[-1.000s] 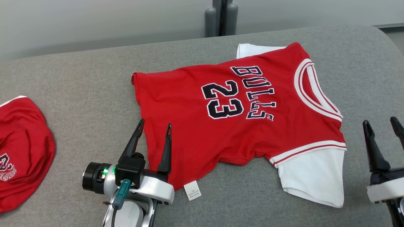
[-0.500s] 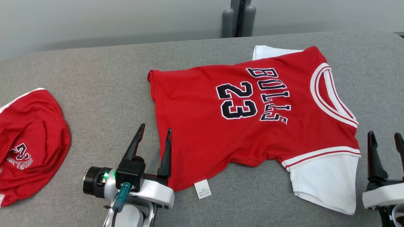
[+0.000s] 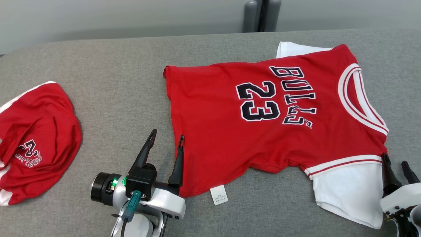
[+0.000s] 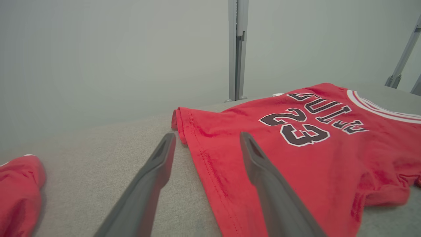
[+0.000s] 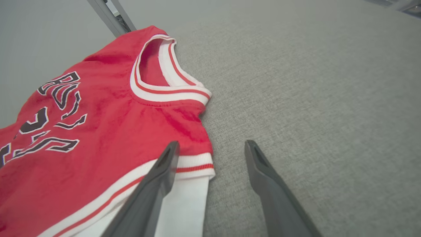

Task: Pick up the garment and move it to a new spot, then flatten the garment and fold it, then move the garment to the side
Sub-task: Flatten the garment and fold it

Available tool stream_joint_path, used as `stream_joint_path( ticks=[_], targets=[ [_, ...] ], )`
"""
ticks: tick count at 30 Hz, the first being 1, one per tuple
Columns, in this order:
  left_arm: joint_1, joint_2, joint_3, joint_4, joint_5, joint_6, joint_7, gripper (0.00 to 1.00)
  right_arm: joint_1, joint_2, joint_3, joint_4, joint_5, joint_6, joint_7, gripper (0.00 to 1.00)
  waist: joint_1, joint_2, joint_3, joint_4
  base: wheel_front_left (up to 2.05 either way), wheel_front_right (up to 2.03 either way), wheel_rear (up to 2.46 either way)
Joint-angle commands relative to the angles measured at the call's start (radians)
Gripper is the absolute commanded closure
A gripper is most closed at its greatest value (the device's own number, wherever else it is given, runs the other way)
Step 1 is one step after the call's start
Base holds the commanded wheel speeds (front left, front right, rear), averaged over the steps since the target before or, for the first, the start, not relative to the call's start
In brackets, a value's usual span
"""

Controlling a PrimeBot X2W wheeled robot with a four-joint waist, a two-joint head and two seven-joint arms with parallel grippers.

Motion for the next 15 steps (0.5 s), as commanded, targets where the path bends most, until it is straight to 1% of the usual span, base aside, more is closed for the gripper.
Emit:
stream_joint_path(
  ticks=[1,6,7,8,11,15],
  targets=[
    [-0.017,0.004,0.001,0.003,0.002,-0.003,-0.002,0.00,-0.015,-0.013,0.015,0.023,0.027,0.000,0.012,0.00,0.0000,0.0000,0.007,0.011,0.00,0.00,0.00],
    [-0.017,0.004,-0.001,0.004,0.003,0.000,-0.002,0.00,-0.033,-0.027,0.066,0.057,0.081,0.000,0.025,0.00,0.0000,0.0000,0.012,0.022,0.00,0.00,0.00],
    [-0.016,0.004,0.000,0.003,0.004,0.000,-0.002,0.00,-0.035,-0.027,0.083,0.057,0.093,0.000,0.026,0.59,0.0000,0.0000,0.014,0.023,0.00,0.00,0.00],
    [-0.017,0.004,0.001,0.003,0.005,0.000,-0.002,0.00,-0.040,-0.031,0.096,0.055,0.106,0.000,0.024,1.00,0.0000,0.0000,0.016,0.024,0.00,0.00,0.00],
    [-0.019,0.004,0.005,0.001,0.008,0.000,-0.002,0.00,-0.059,-0.059,0.118,0.057,0.129,0.000,-0.001,1.00,0.0000,0.0000,0.022,0.026,0.00,0.00,0.00],
    [-0.025,0.004,0.011,-0.001,0.011,0.001,-0.002,0.00,-0.100,-0.103,0.142,0.068,0.132,0.000,-0.026,1.00,0.0000,0.0000,0.031,0.025,0.00,0.00,0.00]
  ],
)
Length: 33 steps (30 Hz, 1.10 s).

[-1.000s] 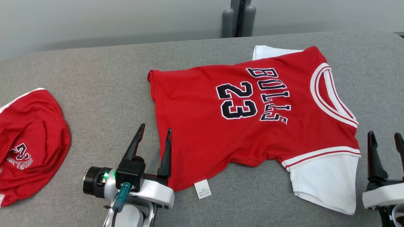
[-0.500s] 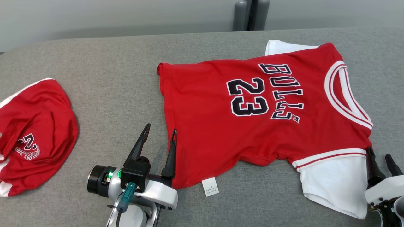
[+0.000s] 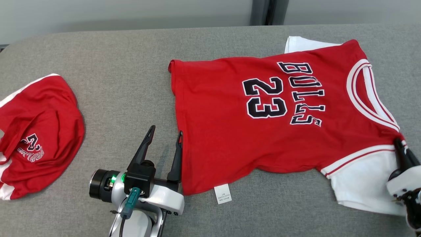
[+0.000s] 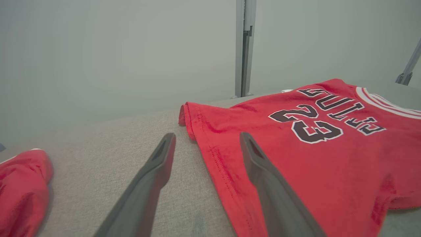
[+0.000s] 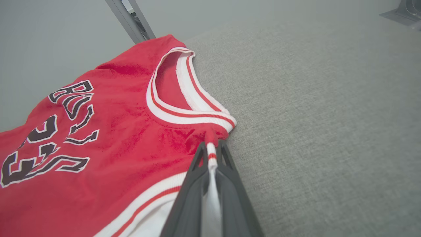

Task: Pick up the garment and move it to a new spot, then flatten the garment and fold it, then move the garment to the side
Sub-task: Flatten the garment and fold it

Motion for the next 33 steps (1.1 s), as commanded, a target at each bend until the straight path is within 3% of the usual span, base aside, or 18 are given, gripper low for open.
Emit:
stream_joint_path(
  ticks=[1,13,14,15,16,23,27,33],
  targets=[
    [-0.015,0.004,0.005,-0.001,0.008,0.001,-0.002,0.00,-0.022,-0.021,0.006,0.005,-0.005,0.000,-0.007,1.00,0.0000,0.0000,0.003,-0.002,0.00,0.00,0.00],
    [-0.049,0.004,-0.014,0.001,-0.006,0.003,-0.002,0.00,-0.194,-0.162,0.068,0.133,-0.041,0.000,0.004,1.00,0.0000,0.0000,0.033,0.009,0.00,0.00,0.00],
    [-0.049,0.004,-0.014,0.001,-0.006,0.005,-0.002,0.00,-0.204,-0.168,0.079,0.140,-0.044,0.000,0.004,0.96,0.0000,0.0000,0.035,0.010,0.00,0.00,0.00],
    [-0.049,0.004,-0.014,0.002,-0.006,0.005,-0.002,0.00,-0.212,-0.174,0.094,0.147,-0.047,0.000,0.005,0.59,0.0000,0.0000,0.037,0.012,0.00,0.00,0.00],
    [-0.048,0.004,-0.014,0.003,-0.007,0.007,-0.002,0.00,-0.216,-0.176,0.105,0.159,-0.042,0.000,0.020,0.00,0.0000,0.0000,0.037,0.012,0.00,0.00,0.00],
    [-0.033,0.004,-0.006,0.007,-0.014,0.011,-0.002,0.00,-0.231,-0.178,0.116,0.196,-0.039,0.000,-0.048,0.00,0.0000,0.0000,0.011,0.002,0.00,0.00,0.00],
    [-0.024,0.004,-0.007,0.000,-0.022,0.013,-0.002,0.00,-0.195,-0.202,0.140,0.149,-0.132,0.000,-0.095,0.00,0.0000,0.0000,-0.020,-0.007,0.00,0.00,0.00],
    [0.003,0.004,-0.001,-0.018,-0.043,0.017,-0.002,0.00,-0.099,-0.149,-0.013,-0.064,-0.292,0.000,-0.101,0.00,0.0000,0.0000,-0.060,-0.012,0.00,0.00,0.00]
  ],
)
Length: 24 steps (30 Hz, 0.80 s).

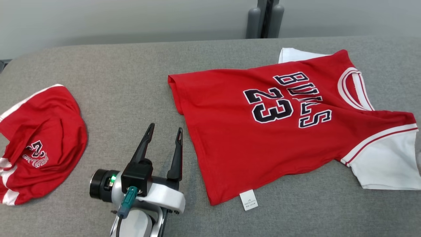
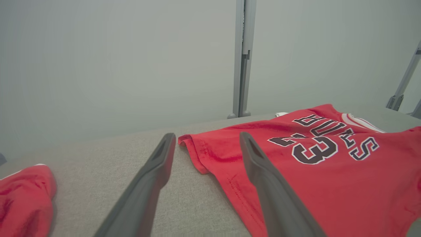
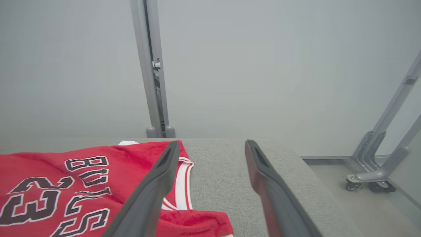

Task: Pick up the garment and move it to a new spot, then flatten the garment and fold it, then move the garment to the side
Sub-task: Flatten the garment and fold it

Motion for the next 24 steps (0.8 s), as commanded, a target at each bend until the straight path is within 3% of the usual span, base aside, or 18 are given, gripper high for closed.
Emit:
stream_joint_path(
  ticks=[1,5,9,12,17,24],
  targets=[
    [0.020,0.004,0.006,-0.003,-0.008,0.007,-0.002,0.00,0.069,0.041,-0.043,-0.064,-0.056,0.000,-0.006,0.00,0.0000,0.0000,-0.018,-0.003,0.00,0.00,0.00],
    [0.034,0.004,0.011,-0.008,-0.022,0.008,-0.002,0.00,0.211,0.175,-0.199,-0.295,-0.197,0.000,-0.005,0.00,0.0000,0.0000,-0.037,-0.001,0.00,0.00,0.00],
    [0.043,0.004,0.007,-0.011,-0.032,0.002,-0.002,0.00,0.324,0.290,-0.266,-0.441,-0.269,0.000,-0.005,0.00,0.0000,0.0000,-0.040,0.003,0.00,0.00,0.00],
    [0.048,0.004,0.002,-0.012,-0.041,0.000,-0.002,0.00,0.363,0.329,-0.283,-0.477,-0.297,0.000,-0.006,0.00,0.0000,0.0000,-0.038,0.005,0.00,0.00,0.00],
    [0.049,0.004,-0.018,0.005,-0.067,-0.013,-0.002,0.00,0.362,0.339,-0.295,-0.485,-0.309,0.000,-0.006,0.00,0.0000,0.0000,-0.031,0.007,0.00,0.00,0.00],
    [0.021,0.004,-0.148,0.206,-0.159,-0.199,0.024,0.00,0.365,0.355,-0.322,-0.455,-0.303,0.000,-0.006,0.00,0.0000,0.0000,-0.028,0.010,0.00,0.00,0.00]
  ],
)
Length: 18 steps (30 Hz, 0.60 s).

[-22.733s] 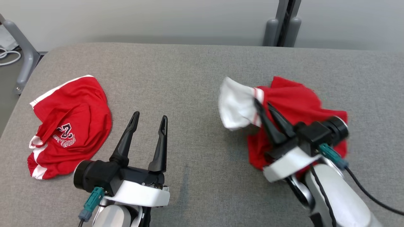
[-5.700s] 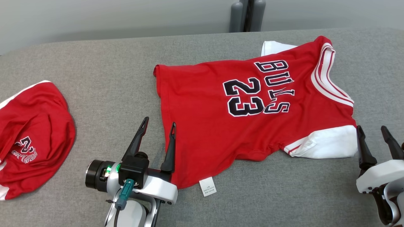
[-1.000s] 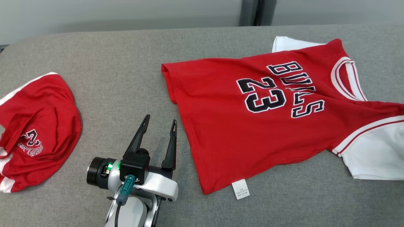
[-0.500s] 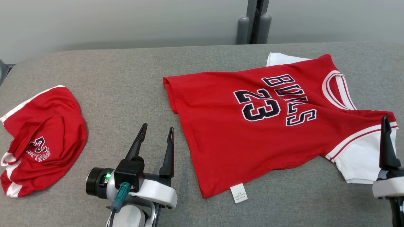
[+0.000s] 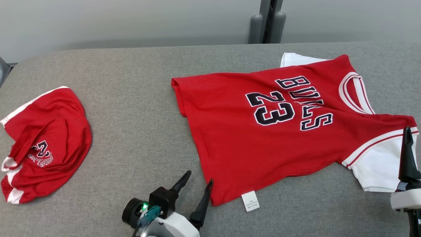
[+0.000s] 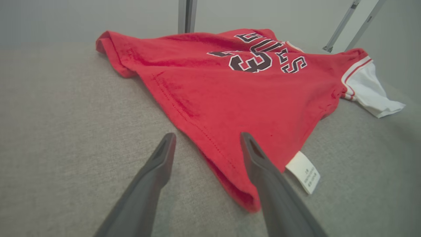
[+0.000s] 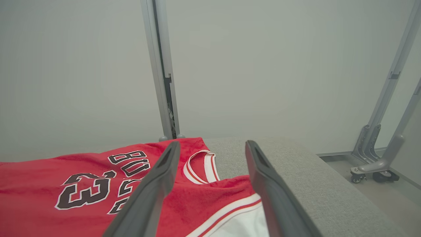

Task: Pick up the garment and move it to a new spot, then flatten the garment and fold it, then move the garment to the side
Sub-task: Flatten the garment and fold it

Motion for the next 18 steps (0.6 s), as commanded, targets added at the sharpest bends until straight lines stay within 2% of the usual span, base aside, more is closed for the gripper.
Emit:
stream_joint_path(
  ticks=[1,3,8,14,18],
  targets=[
    [-0.030,0.005,-0.013,0.022,-0.025,-0.032,0.015,0.00,0.009,0.001,-0.001,0.009,-0.002,0.000,-0.005,0.00,0.0000,0.0000,0.000,0.000,0.00,0.00,0.00],
    [-0.034,0.005,-0.034,0.047,-0.055,-0.064,0.039,0.00,0.010,0.004,-0.001,0.015,-0.003,0.000,-0.005,0.00,0.0000,0.0000,0.000,0.000,0.00,0.00,0.00],
    [-0.046,0.011,-0.090,0.068,-0.119,-0.114,0.144,0.00,0.010,0.007,0.007,0.022,-0.005,0.000,-0.005,0.00,0.0000,0.0000,-0.001,-0.005,0.00,0.00,0.00],
    [-0.066,0.047,-0.153,0.046,-0.143,-0.126,0.233,0.00,-0.001,0.004,0.013,0.028,-0.005,0.000,-0.005,0.00,0.0000,0.0000,0.006,-0.019,0.00,0.00,0.00],
    [-0.071,0.057,-0.166,0.037,-0.139,-0.125,0.245,0.00,-0.009,0.000,0.015,0.030,-0.003,0.000,-0.005,0.00,0.0000,0.0000,0.015,-0.029,0.00,0.00,0.00]
  ],
)
